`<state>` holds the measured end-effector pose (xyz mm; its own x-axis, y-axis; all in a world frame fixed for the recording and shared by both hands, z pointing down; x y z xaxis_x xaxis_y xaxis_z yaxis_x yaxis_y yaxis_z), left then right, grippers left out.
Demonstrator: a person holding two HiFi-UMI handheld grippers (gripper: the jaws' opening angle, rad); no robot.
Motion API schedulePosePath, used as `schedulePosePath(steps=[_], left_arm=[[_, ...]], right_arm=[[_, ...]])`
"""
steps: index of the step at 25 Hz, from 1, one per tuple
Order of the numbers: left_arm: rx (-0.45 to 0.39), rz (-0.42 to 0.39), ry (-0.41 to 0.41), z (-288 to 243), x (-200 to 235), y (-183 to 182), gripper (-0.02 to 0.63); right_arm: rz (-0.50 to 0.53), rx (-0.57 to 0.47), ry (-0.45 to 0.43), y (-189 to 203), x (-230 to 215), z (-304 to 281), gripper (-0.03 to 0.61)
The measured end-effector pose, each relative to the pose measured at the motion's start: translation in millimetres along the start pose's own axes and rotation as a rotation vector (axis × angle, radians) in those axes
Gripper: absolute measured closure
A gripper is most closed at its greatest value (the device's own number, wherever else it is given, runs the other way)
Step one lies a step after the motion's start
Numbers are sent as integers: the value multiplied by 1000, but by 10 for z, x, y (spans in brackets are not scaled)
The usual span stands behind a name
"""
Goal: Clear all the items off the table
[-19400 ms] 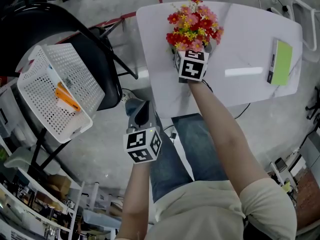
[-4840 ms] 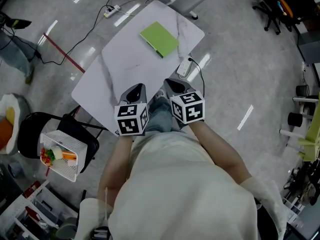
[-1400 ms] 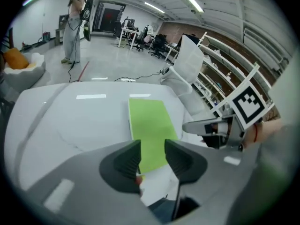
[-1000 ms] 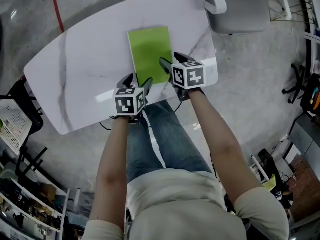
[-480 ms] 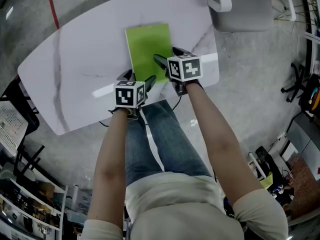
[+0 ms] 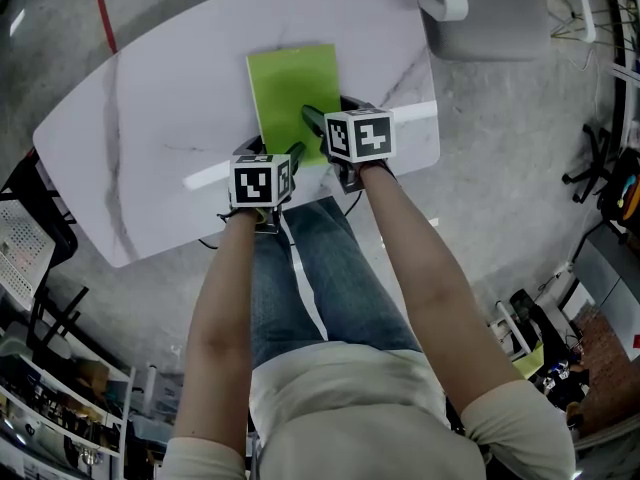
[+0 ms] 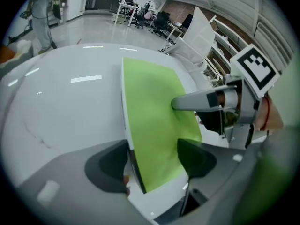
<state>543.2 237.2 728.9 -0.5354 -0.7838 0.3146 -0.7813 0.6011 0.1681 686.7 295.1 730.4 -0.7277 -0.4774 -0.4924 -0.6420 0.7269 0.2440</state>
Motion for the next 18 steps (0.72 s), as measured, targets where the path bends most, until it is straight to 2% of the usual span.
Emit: schedulePosePath(steps=[4, 9, 18], left_arm=[[22, 25, 21, 12, 80, -9, 308], [13, 23, 30, 95, 63, 27, 308], [-48, 33, 41, 438, -24, 82, 310]], right_arm=[[-22, 12, -4, 14, 0, -15, 296], [-27, -7, 14, 41, 74, 69, 298], [30, -41, 27, 8, 333, 388, 299]])
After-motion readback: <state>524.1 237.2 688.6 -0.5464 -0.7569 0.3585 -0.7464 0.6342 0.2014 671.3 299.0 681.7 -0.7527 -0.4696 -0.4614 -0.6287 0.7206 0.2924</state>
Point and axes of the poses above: the fingertips, and each gripper's own axes: z backward along the fingers, x to its left, y out of its underside, the point moved 7 cm from there along z, backward along the fingers, and after that the axes turned 5 degrees about -y, right-handed, at the moved point
